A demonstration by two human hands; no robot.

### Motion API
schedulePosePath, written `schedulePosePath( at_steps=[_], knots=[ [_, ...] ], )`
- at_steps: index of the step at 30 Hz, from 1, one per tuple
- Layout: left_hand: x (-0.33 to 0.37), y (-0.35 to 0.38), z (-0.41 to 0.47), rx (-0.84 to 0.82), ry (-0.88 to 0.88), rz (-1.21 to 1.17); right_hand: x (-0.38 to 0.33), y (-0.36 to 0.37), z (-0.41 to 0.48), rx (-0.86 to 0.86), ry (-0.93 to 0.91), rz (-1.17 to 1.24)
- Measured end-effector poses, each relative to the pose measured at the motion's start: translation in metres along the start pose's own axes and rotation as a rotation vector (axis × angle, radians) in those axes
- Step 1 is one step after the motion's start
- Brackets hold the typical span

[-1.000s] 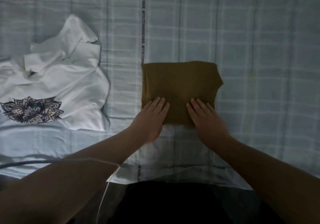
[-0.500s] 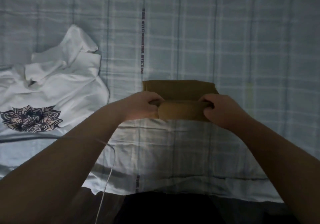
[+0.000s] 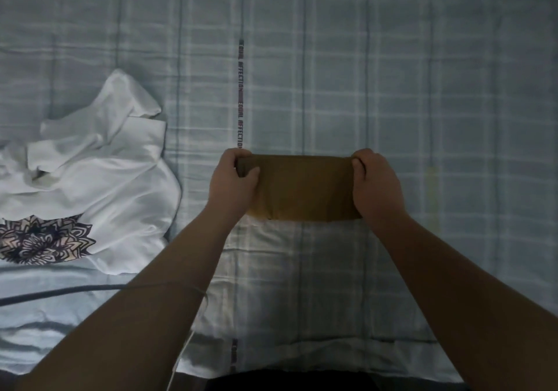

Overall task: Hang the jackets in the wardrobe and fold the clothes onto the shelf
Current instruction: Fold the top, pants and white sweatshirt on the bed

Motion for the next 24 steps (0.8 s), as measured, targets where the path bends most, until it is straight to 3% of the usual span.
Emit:
schedulePosePath(
  at_steps=[4,13,16,20,24],
  knots=[
    [0.0,0.006,0.009,0.101,0.069,0.072,0.0,0.002,0.005,0.078,0.023,-0.035],
    [0.004,0.016,0.012,0.129,0.292,0.344,0.011,0.003,0.006,0.176,0.105,-0.171],
    [0.023,0.008,-0.003,0.206,0.459,0.459,-0.006,-0.016,-0.013,0.307,-0.059,-0.137],
    [0.027,0.04,-0.039,-0.06,0.689,0.528,-0.031,0.014,-0.046,0.164,-0.375,-0.174],
    [0.0,0.069,-0.043,-0.193,0.682,0.702,-0.013,0.051,-0.042,0.028,-0.374,-0.35]
  ],
)
Point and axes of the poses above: each hand's wrist, its own z-axis towards the middle knuckle, its own y-axis out of the palm, x = y × z, the point moved 8 cm from there along z, towards the middle knuckle, and after that the axes turned 4 degrees about y, right-handed, at the moved point
